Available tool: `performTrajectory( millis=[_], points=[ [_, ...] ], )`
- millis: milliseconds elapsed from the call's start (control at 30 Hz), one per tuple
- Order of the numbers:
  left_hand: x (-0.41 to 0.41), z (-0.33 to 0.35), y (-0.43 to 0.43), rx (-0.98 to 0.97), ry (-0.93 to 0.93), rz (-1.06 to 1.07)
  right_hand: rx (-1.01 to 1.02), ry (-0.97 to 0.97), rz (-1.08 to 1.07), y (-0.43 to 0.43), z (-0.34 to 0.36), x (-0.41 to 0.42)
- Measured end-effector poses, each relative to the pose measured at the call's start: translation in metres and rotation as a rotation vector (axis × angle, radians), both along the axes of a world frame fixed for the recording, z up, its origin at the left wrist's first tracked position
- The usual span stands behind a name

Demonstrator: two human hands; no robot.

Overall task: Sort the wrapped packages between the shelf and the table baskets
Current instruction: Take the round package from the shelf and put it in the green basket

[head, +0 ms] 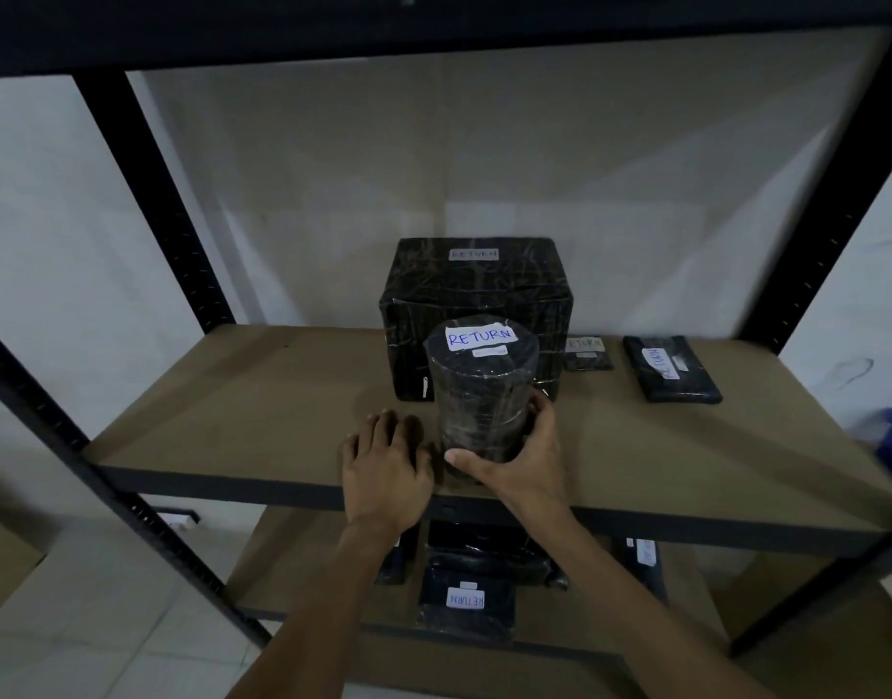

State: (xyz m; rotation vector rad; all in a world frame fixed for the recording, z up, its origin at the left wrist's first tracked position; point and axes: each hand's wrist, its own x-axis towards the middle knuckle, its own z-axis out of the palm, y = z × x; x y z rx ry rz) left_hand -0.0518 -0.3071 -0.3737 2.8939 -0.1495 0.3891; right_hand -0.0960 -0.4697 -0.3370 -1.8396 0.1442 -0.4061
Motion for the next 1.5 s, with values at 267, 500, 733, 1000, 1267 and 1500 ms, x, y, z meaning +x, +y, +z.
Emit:
performTrajectory(
  millis=[267, 500, 733, 1000, 1267, 1500],
  points=[
    [0.000, 0.000, -0.001, -0.004, 0.008, 0.009, -0.034, 0.201, -0.019, -0.003, 0.004, 0.002],
    [-0.001, 0.001, -0.001, -0.004, 0.016, 0.007, -0.059, 0.221, -0.033, 0.000, 0.005, 0.000],
    [-0.002, 0.005, -0.002, -0.017, 0.036, 0.007, -0.013, 0.227, 0.012, -0.002, 0.007, -0.004],
    [-0.028, 0.008, 0.000, -0.032, 0.077, -0.054, 0.050, 0.214, 0.099, -0.022, 0.009, -0.046],
    [-0.108, 0.019, -0.018, -0.065, 0.343, -0.094, 0.047, 0.223, 0.154, -0.060, 0.015, -0.119],
    [-0.212, 0.036, -0.067, -0.051, 0.571, -0.312, 0.047, 0.204, 0.185, -0.114, 0.010, -0.208]
  ],
)
